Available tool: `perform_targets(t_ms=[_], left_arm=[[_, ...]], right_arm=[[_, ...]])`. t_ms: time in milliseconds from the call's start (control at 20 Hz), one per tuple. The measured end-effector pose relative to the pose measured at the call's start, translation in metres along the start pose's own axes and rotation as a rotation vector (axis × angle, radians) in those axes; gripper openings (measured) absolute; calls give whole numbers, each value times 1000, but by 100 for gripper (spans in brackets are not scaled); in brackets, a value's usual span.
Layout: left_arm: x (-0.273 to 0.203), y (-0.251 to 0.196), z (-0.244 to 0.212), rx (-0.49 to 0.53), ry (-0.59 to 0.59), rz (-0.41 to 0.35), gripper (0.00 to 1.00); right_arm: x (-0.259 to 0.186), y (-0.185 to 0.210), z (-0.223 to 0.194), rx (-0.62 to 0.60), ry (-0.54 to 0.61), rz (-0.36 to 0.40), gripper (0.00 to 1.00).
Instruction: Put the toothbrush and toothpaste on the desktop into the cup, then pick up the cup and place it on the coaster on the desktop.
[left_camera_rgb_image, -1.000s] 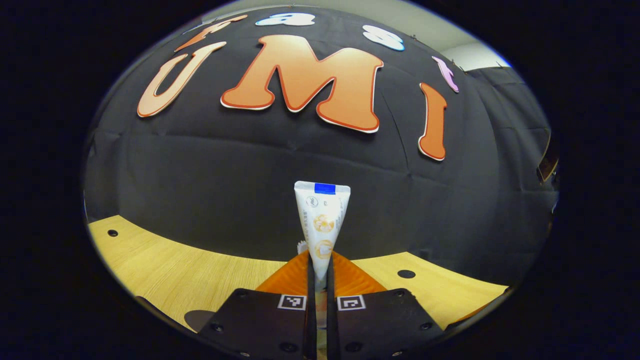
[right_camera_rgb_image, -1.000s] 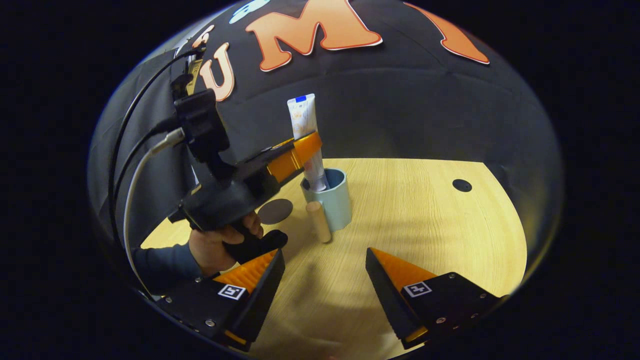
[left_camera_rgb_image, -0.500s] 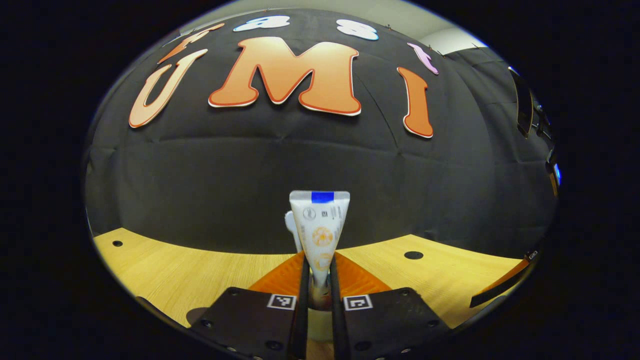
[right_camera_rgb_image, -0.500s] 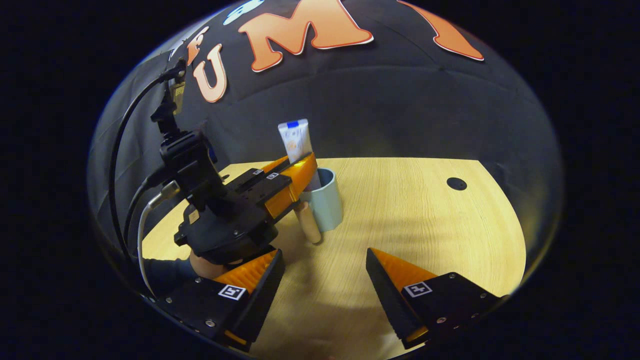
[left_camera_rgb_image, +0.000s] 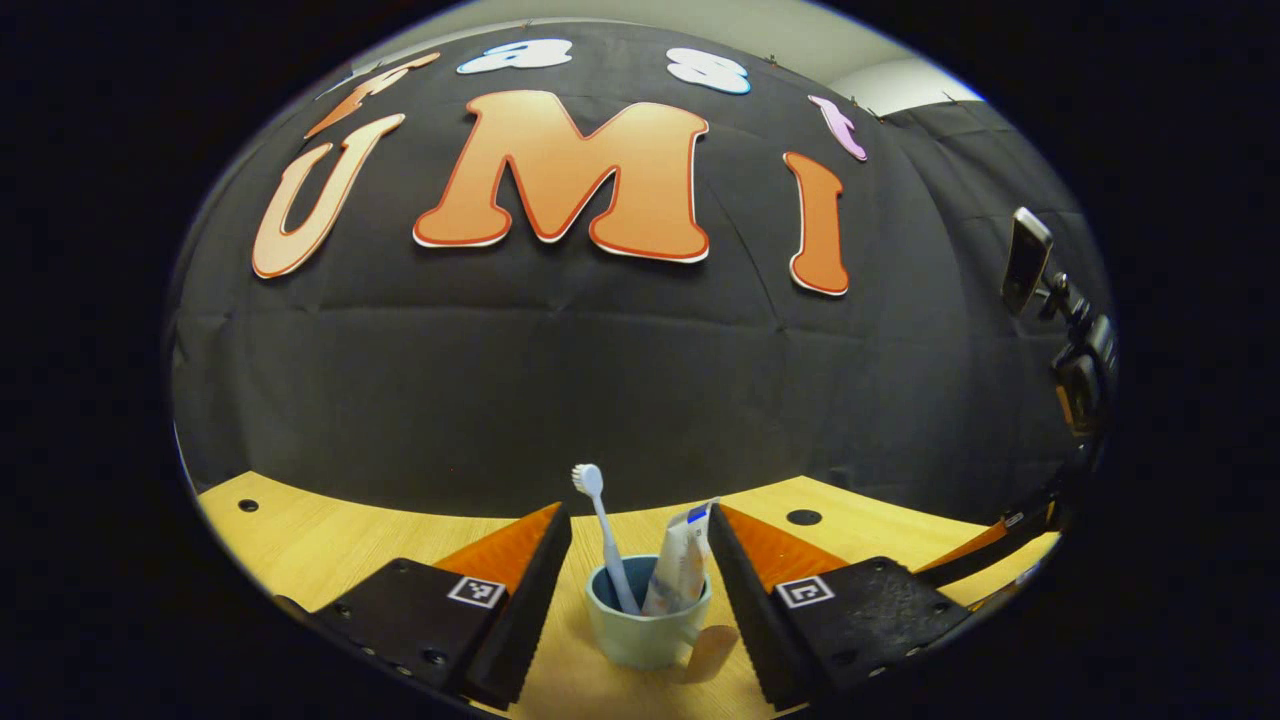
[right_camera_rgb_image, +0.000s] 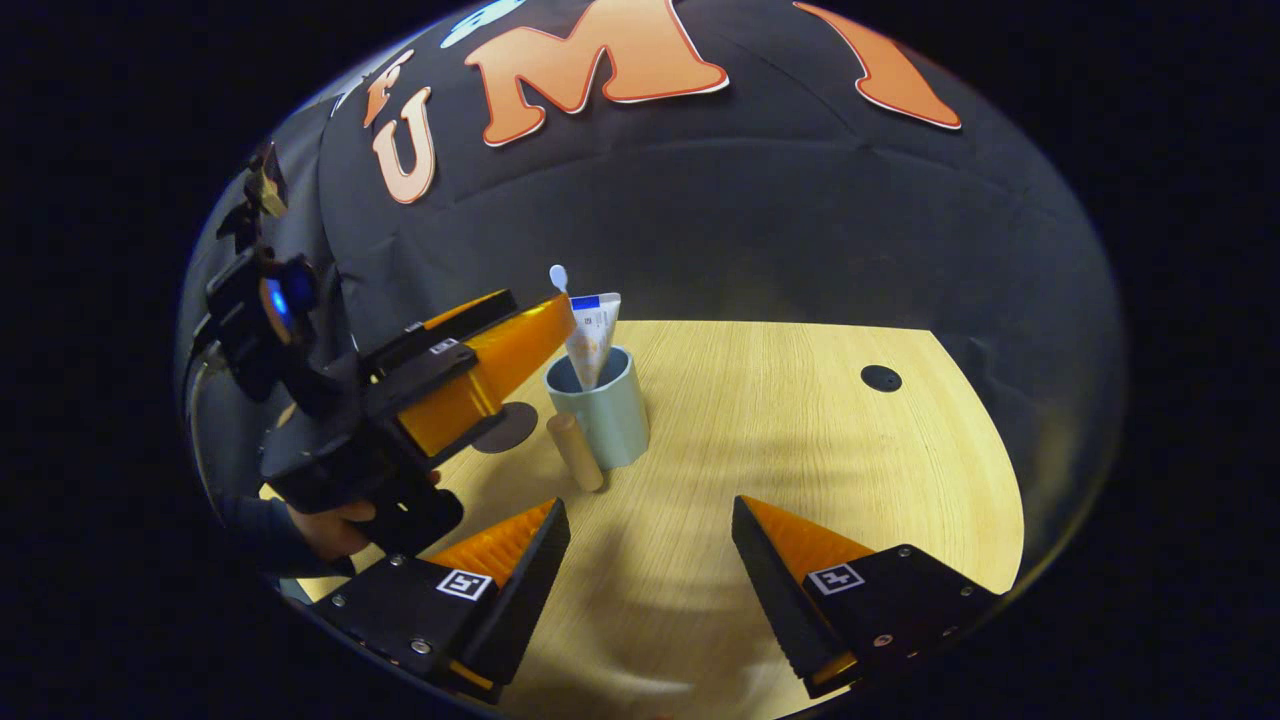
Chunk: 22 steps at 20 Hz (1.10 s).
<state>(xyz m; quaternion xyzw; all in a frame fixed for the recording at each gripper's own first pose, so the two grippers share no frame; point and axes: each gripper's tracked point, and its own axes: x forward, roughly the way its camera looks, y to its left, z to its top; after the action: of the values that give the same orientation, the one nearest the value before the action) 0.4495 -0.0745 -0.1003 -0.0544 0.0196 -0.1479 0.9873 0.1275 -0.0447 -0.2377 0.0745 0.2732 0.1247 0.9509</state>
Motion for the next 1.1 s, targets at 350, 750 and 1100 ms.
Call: perform_targets(t_ms=[350, 750, 1100], left_arm=[[-48, 16, 56, -6, 44, -15, 96], [-121, 57, 81, -50, 115, 120, 97], [-187, 96, 95, -1, 165, 256, 97]], right_arm=[[8, 32, 21, -42, 15, 43, 99], [38, 64, 36, -83, 80, 68, 99], [61, 70, 28, -81, 172, 17, 97]])
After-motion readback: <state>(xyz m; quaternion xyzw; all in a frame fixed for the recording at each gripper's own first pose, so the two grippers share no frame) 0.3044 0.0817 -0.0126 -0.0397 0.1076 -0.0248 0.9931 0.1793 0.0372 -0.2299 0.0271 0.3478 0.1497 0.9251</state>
